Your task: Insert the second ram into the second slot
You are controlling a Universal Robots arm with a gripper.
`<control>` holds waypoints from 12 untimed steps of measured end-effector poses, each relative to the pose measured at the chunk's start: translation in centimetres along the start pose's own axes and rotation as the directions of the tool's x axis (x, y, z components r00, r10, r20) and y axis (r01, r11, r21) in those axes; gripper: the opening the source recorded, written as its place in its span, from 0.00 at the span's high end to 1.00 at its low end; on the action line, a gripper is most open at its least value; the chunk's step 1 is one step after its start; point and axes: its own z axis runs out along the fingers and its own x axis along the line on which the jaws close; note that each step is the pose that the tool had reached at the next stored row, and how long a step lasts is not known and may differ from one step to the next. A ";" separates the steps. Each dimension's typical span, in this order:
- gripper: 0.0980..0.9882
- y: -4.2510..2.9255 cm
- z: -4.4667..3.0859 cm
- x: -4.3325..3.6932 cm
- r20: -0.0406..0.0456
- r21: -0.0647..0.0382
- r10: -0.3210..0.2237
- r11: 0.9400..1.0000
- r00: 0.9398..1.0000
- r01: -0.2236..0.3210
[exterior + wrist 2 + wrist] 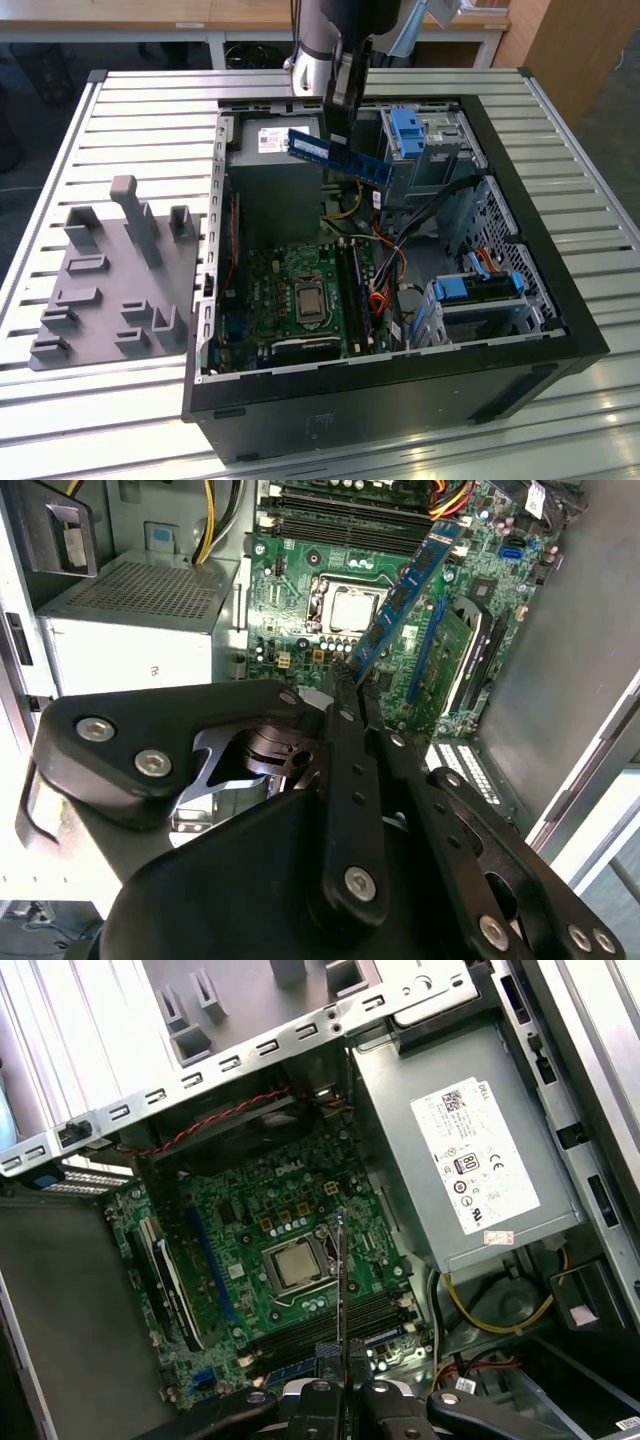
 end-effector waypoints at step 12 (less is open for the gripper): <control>0.96 0.00 0.00 0.00 0.002 -0.006 0.066 0.998 0.998 -0.066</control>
